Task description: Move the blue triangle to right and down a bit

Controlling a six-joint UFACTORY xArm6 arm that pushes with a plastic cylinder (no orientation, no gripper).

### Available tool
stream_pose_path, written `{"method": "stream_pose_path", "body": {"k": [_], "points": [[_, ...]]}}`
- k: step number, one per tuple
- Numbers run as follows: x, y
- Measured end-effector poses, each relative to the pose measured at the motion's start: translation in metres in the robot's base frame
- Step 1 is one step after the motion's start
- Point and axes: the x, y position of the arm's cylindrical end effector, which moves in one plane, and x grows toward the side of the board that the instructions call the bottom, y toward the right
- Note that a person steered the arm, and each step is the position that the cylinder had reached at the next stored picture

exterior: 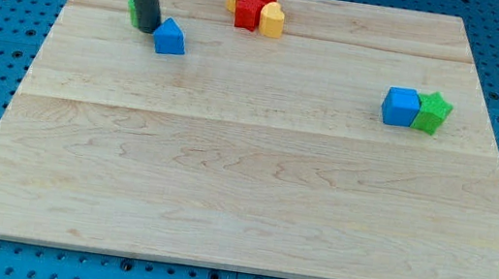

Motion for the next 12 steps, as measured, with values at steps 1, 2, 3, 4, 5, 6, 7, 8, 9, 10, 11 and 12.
{"method": "stream_pose_path", "body": {"k": [1, 2, 3, 4, 5, 6, 7, 8, 9, 10, 11, 12], "points": [[0.005, 0.051], [0.022, 0.078], [0.022, 0.04], [0.018, -0.004], [0.045, -0.008], [0.057, 0.057], [0.064, 0.126], [0.064, 0.159], [0.041, 0.159], [0.034, 0.175], [0.024, 0.2], [-0.005, 0.218]]}}
